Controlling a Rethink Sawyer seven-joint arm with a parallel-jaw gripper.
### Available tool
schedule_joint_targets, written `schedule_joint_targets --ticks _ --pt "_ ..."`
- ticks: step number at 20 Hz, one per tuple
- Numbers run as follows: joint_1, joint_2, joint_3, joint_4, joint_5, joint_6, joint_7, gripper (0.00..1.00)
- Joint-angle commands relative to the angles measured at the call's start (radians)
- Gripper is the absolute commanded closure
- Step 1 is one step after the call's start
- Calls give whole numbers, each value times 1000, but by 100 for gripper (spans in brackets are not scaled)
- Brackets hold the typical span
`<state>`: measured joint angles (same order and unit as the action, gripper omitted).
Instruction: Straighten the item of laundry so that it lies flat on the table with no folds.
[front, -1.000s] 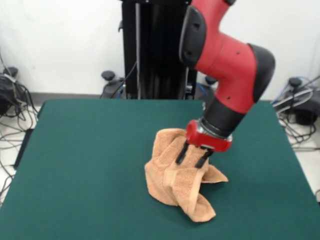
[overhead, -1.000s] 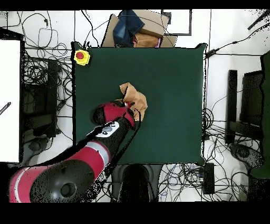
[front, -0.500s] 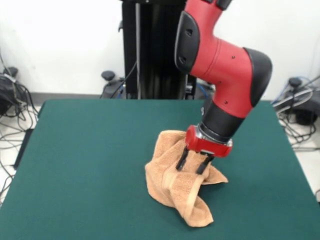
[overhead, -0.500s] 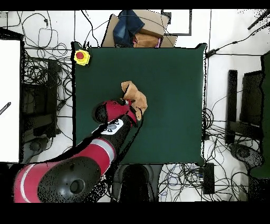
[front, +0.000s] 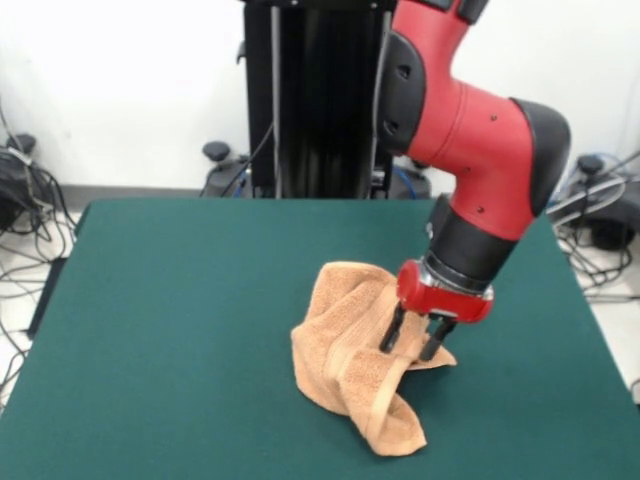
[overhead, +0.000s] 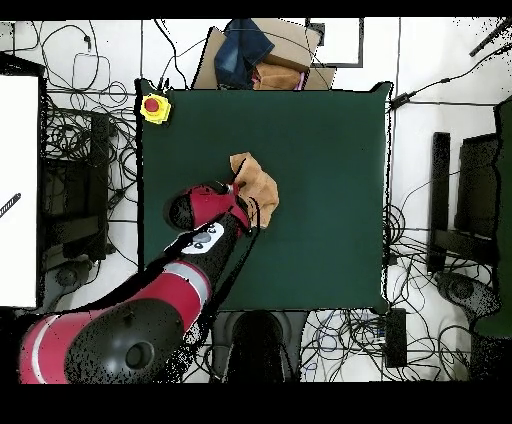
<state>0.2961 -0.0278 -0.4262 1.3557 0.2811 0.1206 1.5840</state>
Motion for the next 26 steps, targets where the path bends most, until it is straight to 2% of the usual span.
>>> schedule_joint_targets --ticks 1,7,11,18,26 --pt "17 27 130 -72 63 1 223 0" --pt "49 71 73 -124 115 36 248 0" --pt "105 137 -62 -157 162 83 281 0" --pt "184 329 -302 -267 296 172 345 0" --pt "201 362 -370 -272 322 208 316 0"
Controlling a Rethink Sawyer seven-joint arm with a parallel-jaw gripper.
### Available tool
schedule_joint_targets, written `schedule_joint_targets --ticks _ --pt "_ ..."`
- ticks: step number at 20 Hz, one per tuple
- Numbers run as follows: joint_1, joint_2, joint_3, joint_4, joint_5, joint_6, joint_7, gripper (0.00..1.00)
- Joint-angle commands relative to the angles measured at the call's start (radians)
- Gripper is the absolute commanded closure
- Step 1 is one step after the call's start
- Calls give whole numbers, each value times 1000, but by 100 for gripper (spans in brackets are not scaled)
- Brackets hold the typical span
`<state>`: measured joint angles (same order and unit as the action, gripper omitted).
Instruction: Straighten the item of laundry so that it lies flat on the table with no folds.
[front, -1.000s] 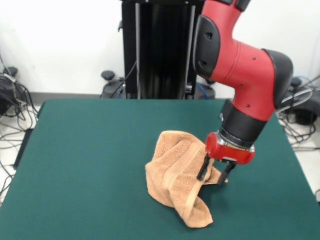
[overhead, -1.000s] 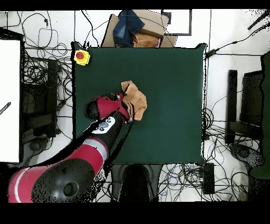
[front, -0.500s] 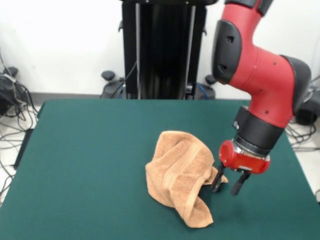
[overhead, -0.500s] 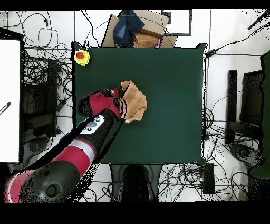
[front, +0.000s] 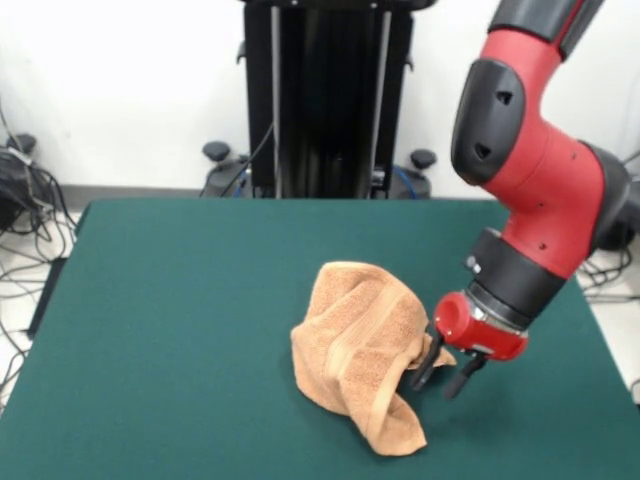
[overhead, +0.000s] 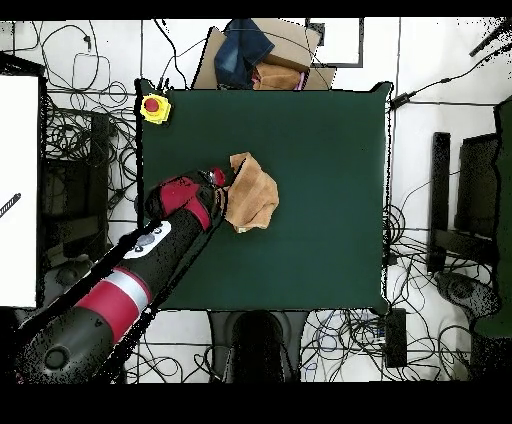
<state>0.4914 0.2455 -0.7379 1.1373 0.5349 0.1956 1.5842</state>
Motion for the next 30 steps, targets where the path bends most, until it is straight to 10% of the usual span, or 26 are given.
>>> schedule_joint_targets --ticks 1,14,30 --pt "7 83 -54 -46 68 130 311 0" --pt "-15 -201 73 144 -59 142 131 0" --pt "-17 -71 27 80 -58 106 219 0"
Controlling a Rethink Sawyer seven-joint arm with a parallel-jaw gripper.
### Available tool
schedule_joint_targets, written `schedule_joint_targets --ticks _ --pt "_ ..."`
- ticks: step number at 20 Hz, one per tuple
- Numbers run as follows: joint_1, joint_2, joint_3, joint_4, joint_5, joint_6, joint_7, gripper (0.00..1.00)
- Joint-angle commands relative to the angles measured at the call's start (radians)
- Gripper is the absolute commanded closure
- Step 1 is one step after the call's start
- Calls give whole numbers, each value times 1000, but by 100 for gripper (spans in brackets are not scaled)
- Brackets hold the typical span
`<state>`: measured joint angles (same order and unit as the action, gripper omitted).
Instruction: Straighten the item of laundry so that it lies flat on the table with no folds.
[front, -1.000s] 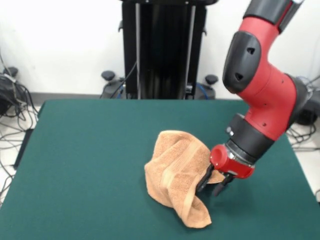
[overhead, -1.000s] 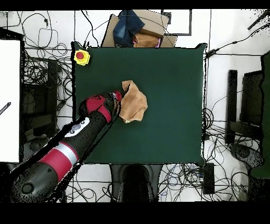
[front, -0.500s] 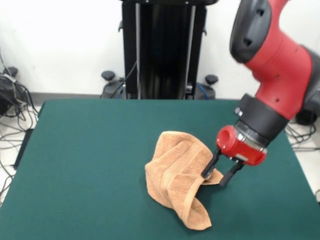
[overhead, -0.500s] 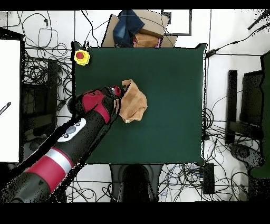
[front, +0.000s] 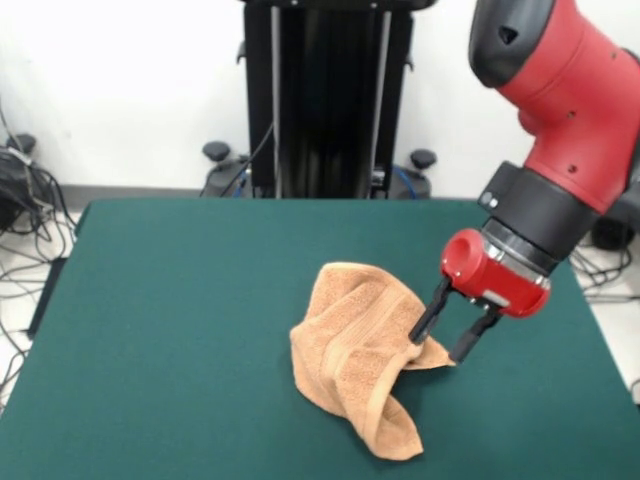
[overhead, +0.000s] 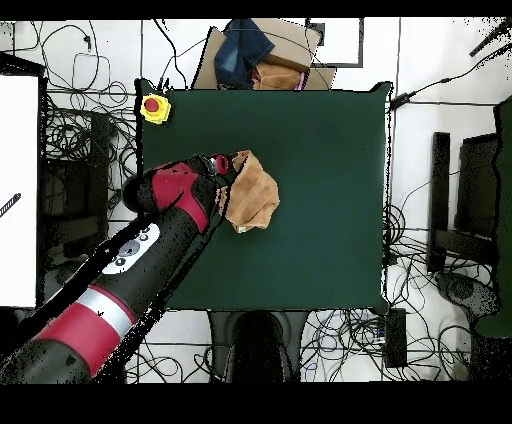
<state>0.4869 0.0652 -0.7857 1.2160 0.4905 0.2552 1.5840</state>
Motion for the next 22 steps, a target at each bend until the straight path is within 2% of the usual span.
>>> schedule_joint_targets --ticks 1,4,6,8,10,15,22 --pt "-6 127 57 -8 -5 58 233 0" --pt "8 161 27 -19 14 82 262 0" --pt "-5 125 92 13 -11 76 217 0" --pt "19 139 64 15 -2 127 239 0" --pt "29 168 49 -2 13 130 261 0" --pt "15 146 76 -16 13 133 239 0" --pt "-18 199 11 -100 36 161 262 0"
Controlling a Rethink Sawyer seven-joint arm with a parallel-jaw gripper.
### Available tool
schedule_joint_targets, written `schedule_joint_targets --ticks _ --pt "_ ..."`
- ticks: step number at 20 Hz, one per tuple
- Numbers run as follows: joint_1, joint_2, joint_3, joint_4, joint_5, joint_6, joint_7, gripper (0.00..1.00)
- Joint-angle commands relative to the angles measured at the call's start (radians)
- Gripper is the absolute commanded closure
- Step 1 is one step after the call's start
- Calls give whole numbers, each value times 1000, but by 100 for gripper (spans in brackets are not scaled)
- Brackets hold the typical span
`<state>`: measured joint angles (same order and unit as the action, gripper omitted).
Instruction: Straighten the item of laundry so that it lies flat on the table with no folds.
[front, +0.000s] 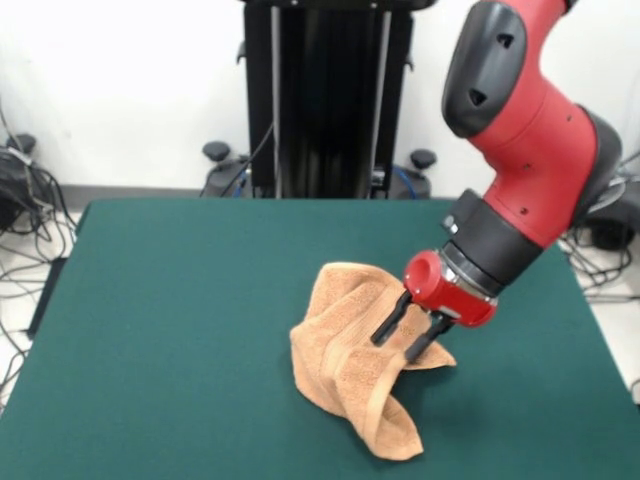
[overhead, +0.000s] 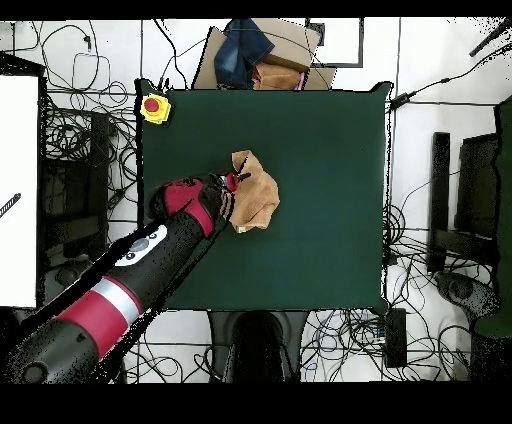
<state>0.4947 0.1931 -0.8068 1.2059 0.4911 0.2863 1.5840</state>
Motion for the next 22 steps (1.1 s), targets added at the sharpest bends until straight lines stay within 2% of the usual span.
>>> schedule_joint_targets --ticks 1,4,11,14,22 --pt "-31 69 24 -94 36 130 262 0" --pt "-41 54 11 -103 38 145 263 0" --pt "-26 96 -32 -146 72 174 323 0" --pt "-21 99 -31 -147 84 164 331 0" --pt "7 66 -1 -151 119 238 344 0"
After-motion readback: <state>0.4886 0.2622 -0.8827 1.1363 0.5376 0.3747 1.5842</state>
